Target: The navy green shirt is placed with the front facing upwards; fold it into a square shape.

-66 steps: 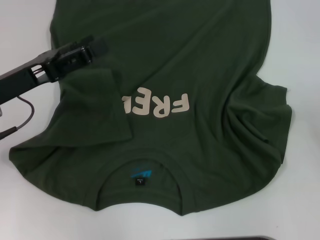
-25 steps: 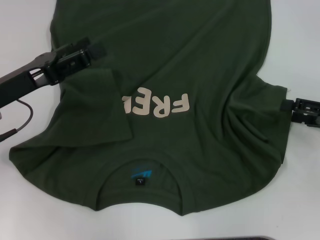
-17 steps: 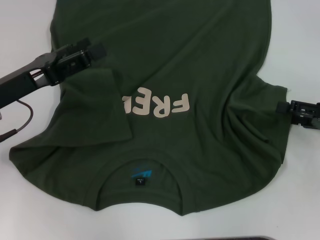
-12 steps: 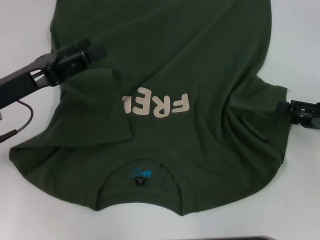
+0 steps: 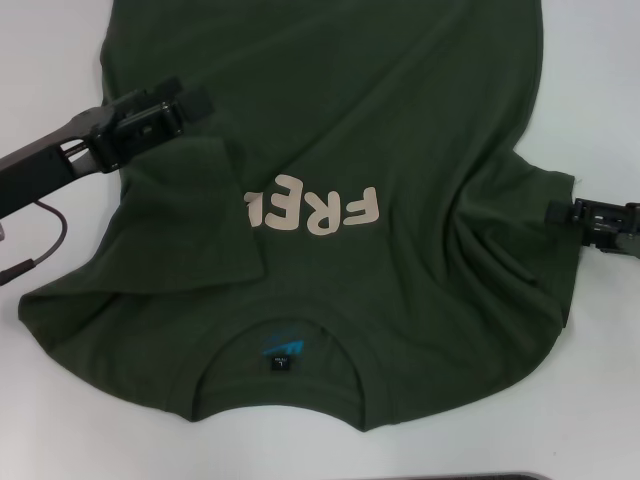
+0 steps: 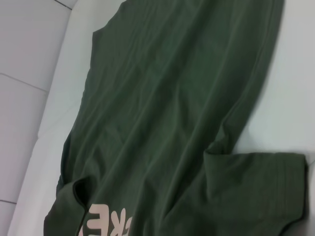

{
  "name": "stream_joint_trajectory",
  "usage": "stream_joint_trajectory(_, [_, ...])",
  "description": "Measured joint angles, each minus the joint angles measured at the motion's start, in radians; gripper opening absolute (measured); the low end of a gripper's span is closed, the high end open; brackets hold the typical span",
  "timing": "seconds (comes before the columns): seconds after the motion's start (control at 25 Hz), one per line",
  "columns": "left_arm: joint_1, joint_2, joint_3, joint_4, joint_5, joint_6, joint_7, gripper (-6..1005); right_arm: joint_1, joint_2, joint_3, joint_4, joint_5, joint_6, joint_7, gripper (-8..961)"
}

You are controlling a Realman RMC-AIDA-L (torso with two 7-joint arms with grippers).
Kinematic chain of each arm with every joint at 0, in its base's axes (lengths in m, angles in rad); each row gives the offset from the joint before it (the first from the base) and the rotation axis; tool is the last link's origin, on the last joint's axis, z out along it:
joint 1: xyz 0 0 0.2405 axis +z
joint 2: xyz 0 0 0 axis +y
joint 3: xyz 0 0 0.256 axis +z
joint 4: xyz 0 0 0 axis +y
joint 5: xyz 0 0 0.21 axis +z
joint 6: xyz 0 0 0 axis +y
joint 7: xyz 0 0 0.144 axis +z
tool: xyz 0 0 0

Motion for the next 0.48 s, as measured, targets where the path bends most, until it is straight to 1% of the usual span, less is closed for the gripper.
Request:
stream_joint_trajectory(0.2, [-0.001, 0.001, 0.001, 0.0, 0.0, 0.0, -0.001, 960, 0.002, 0.005, -0.005, 0.0, -0.001, 0.012, -0.003, 899])
stream_joint_trajectory(0.44, [-0.001, 0.002, -0.002, 0.0, 0.0, 0.0, -0.004, 960, -0.004, 0.005, -0.004, 0.009, -0.002, 0.035, 0.002, 845])
stream_joint_trajectory(0.48, [-0.001, 0.002, -0.003, 0.0, -0.001, 0.0, -0.004, 960, -0.004, 0.005, -0.003, 0.012, -0.002, 0.037, 0.002, 741])
